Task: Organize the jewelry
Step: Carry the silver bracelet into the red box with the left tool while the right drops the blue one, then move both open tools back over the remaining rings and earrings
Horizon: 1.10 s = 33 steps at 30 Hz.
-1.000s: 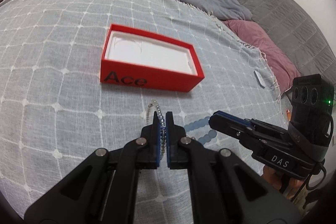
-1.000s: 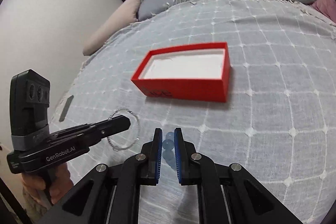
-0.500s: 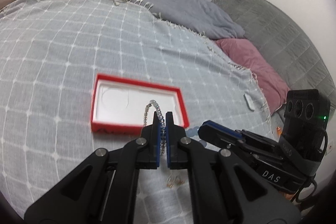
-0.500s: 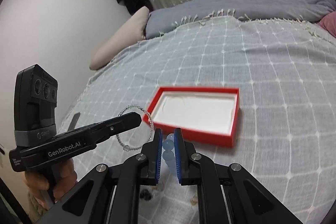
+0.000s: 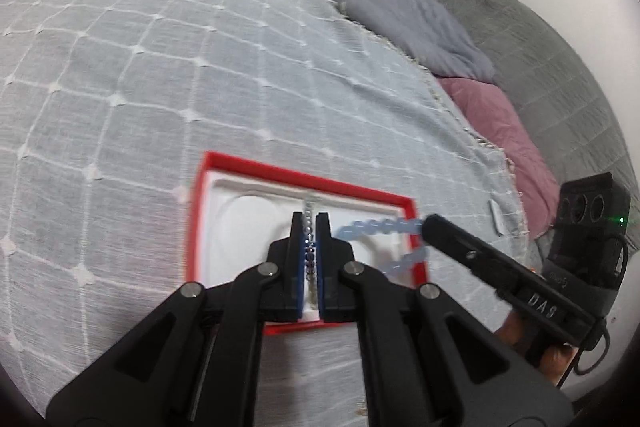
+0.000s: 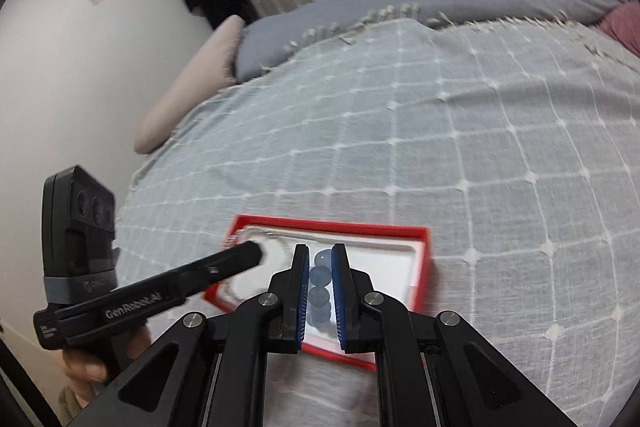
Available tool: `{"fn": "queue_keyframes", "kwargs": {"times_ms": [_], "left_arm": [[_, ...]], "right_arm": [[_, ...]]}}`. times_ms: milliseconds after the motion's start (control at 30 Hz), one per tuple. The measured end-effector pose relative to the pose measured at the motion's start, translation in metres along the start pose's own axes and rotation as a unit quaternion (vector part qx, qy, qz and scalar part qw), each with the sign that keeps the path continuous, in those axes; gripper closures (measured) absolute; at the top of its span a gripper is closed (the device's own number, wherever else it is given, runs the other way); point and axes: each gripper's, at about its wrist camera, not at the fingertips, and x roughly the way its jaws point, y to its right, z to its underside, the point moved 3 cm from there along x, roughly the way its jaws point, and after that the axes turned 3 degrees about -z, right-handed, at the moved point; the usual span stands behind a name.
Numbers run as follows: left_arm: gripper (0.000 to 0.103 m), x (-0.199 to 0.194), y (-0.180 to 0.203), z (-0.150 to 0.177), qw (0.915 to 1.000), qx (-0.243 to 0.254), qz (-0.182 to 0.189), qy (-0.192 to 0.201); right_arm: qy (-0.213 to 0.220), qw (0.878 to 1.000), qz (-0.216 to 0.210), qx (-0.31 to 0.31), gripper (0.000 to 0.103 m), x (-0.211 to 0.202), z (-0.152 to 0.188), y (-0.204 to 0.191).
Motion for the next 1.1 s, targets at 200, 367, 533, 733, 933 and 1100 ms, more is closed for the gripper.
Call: {"fn": "queue_keyframes", "kwargs": {"times_ms": [200,367,533,733,933,1100], "left_arm": [[0.091,0.001,-0.01,0.004,0.9996,0.004,-0.027,-0.01],[0.079,-0.011,-0.008,0.003,0.9978,0.03,-0.059,0.008],[0.073,-0.029,-0.005,0.007,0.9949,0.05,-0.084,0.024],[0.069,-0.051,-0.009,0.034,0.9907,0.043,-0.125,0.032],[0.049,-0.079,0.001,0.076,0.9865,0.051,-0.149,0.046],[0.045,-0.096,0.005,0.115,0.9793,0.084,-0.178,0.048]], "right_arm": [[-0.005,1.0,0.017,0.01,0.089,-0.002,0.005,0.009],[0.01,0.999,0.051,-0.005,0.075,-0.012,0.005,0.007],[0.014,0.999,0.043,-0.003,0.072,-0.027,0.007,0.007],[0.015,0.999,0.035,-0.007,0.061,-0.054,0.027,-0.005],[0.004,0.997,0.052,-0.051,0.051,-0.073,0.067,-0.027],[0.008,0.996,0.063,-0.066,0.051,-0.094,0.095,-0.034]]}}
